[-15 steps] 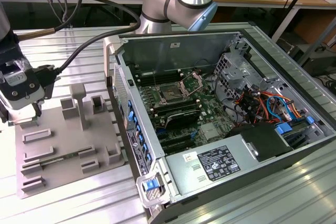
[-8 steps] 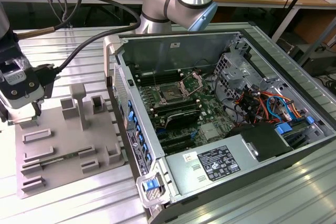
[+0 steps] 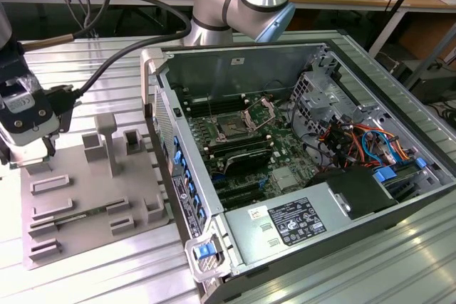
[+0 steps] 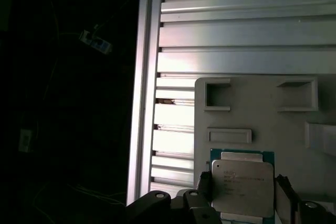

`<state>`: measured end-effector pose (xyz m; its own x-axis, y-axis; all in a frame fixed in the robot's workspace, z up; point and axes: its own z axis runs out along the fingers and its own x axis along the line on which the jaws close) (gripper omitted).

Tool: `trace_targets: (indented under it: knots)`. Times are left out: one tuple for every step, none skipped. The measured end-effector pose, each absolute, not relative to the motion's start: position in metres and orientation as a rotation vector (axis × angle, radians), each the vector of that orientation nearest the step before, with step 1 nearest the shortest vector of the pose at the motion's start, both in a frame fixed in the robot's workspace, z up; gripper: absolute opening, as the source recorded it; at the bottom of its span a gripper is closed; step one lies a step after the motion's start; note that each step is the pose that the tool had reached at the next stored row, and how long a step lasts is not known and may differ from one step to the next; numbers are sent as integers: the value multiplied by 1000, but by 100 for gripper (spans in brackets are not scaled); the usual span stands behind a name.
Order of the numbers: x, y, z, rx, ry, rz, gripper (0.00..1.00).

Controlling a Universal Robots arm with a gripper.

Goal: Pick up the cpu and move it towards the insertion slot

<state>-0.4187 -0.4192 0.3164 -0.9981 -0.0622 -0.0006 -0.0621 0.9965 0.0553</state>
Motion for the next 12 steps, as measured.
trace_targets:
  knots:
    - [-419,-419,317,98,-3138,-87,55]
    - [-419,-419,317,98,-3138,-87,55]
    - [-419,-419,318,98,-3138,-87,55]
    - [-419,-419,318,98,-3138,-87,55]
    - [-419,-419,318,98,-3138,-87,55]
    - [-419,-419,318,98,-3138,-87,55]
    - [-419,-419,319,98,-3138,-87,55]
    - [-419,-419,319,98,-3138,-87,55]
    - [-419,-419,320,98,-3138,-87,55]
    - [-419,-419,321,98,-3138,-87,55]
    - [-419,-419,321,98,-3138,-87,55]
    - [-419,-419,322,98,-3138,-87,55]
